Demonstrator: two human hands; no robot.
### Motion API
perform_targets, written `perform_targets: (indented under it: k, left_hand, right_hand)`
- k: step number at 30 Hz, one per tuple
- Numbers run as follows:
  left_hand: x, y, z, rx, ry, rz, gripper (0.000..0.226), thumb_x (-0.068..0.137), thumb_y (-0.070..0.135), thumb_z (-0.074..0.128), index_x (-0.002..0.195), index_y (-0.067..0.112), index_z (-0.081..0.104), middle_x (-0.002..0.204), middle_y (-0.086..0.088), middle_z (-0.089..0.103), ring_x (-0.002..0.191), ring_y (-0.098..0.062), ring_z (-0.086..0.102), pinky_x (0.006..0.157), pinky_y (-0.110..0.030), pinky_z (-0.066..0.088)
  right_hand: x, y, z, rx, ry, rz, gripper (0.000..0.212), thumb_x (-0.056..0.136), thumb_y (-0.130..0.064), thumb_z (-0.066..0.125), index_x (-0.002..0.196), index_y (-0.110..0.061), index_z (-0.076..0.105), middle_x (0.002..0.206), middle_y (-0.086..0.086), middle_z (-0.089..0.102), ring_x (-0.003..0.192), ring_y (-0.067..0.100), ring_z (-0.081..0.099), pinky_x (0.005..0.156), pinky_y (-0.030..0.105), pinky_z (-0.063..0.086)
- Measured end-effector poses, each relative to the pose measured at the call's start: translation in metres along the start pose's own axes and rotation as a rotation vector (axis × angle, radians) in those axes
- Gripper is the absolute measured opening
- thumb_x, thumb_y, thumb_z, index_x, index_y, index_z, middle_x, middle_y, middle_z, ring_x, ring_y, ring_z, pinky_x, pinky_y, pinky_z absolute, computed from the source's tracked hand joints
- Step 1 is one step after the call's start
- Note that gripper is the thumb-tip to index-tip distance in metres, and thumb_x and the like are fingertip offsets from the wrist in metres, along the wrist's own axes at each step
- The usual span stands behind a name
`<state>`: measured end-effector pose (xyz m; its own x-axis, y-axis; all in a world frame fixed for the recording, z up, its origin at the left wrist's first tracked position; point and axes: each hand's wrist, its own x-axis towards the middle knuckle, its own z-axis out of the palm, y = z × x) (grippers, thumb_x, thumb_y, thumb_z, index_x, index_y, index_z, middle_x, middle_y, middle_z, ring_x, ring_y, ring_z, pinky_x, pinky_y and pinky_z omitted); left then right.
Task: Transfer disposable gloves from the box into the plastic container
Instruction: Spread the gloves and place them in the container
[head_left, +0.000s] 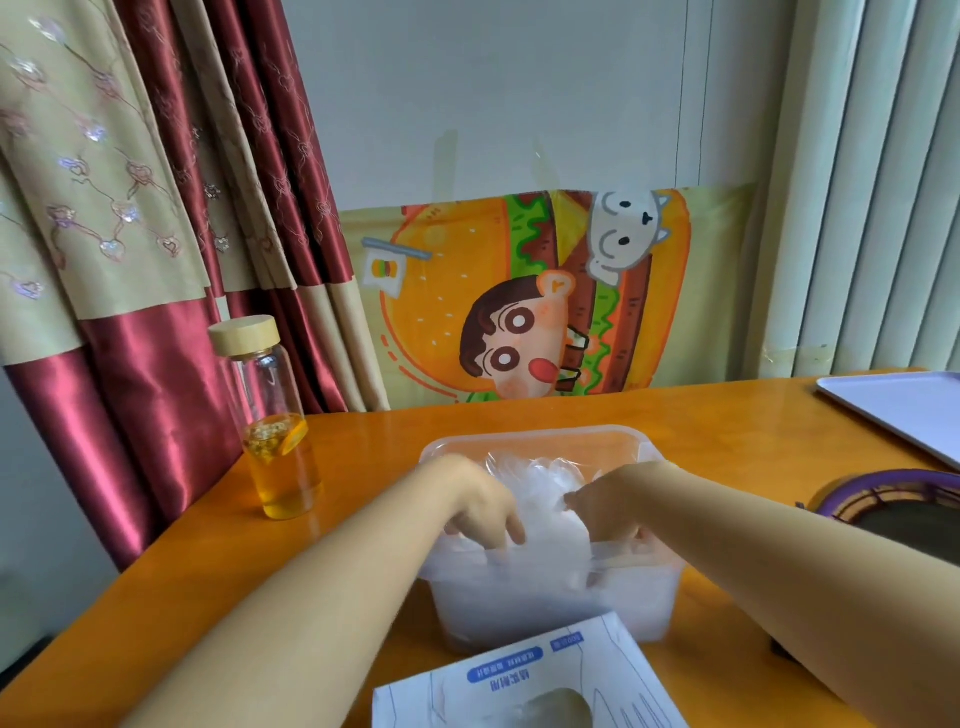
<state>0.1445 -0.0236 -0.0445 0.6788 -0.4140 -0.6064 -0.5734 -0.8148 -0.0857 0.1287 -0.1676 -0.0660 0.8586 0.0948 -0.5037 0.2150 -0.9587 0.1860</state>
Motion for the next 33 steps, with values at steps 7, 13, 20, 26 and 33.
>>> perform_targets:
  k: [7,13,20,26,33]
  left_hand:
    - [-0.074,-0.032,-0.001,-0.448,0.318,0.066,0.042,0.096,0.018,0.056,0.137,0.026,0.051,0.134,0.012,0.056,0.126,-0.007,0.050,0.110,-0.029,0.037]
    - [-0.120,-0.024,0.063,-0.715,0.641,0.174,0.021,0.092,0.022,0.062,0.108,0.036,0.064,0.109,0.017,0.067,0.103,0.002,0.062,0.097,-0.024,0.048]
    - [-0.113,0.013,0.134,-0.407,0.336,0.120,0.076,0.082,0.051,0.067,0.147,0.039,0.028,0.151,0.017,0.028,0.135,-0.004,0.032,0.110,-0.024,0.030]
    - [-0.108,0.016,0.148,-0.349,0.246,0.106,0.079,0.082,0.052,0.067,0.147,0.045,0.023,0.160,0.013,-0.003,0.147,-0.012,0.001,0.119,-0.036,0.012]
    - [-0.107,0.016,0.150,-0.365,0.258,0.101,0.054,0.082,0.050,0.067,0.130,0.035,0.047,0.161,0.011,0.001,0.147,-0.011,0.003,0.116,-0.033,0.016]
  right_hand:
    - [-0.051,0.008,-0.017,0.067,0.423,-0.123,0.047,0.087,-0.036,0.066,0.129,-0.018,0.056,0.121,0.000,0.063,0.107,0.019,0.057,0.084,0.024,0.041]
    - [-0.111,-0.026,0.000,0.220,0.714,-0.424,0.012,0.088,-0.023,0.063,0.094,-0.026,0.074,0.089,-0.012,0.072,0.070,0.000,0.061,0.066,0.011,0.047]
    - [-0.094,-0.067,0.067,0.012,0.320,-0.465,0.019,0.093,-0.032,0.054,0.105,-0.027,0.067,0.104,-0.003,0.058,0.092,0.021,0.057,0.078,0.032,0.049]
    - [-0.075,-0.081,0.073,-0.146,0.376,-0.565,0.026,0.095,-0.032,0.052,0.116,-0.028,0.066,0.110,-0.001,0.056,0.093,0.016,0.056,0.068,0.021,0.043]
    - [-0.080,-0.069,0.075,0.075,0.486,-0.554,0.015,0.094,-0.029,0.055,0.101,-0.025,0.068,0.097,-0.013,0.051,0.084,0.011,0.055,0.067,0.015,0.043]
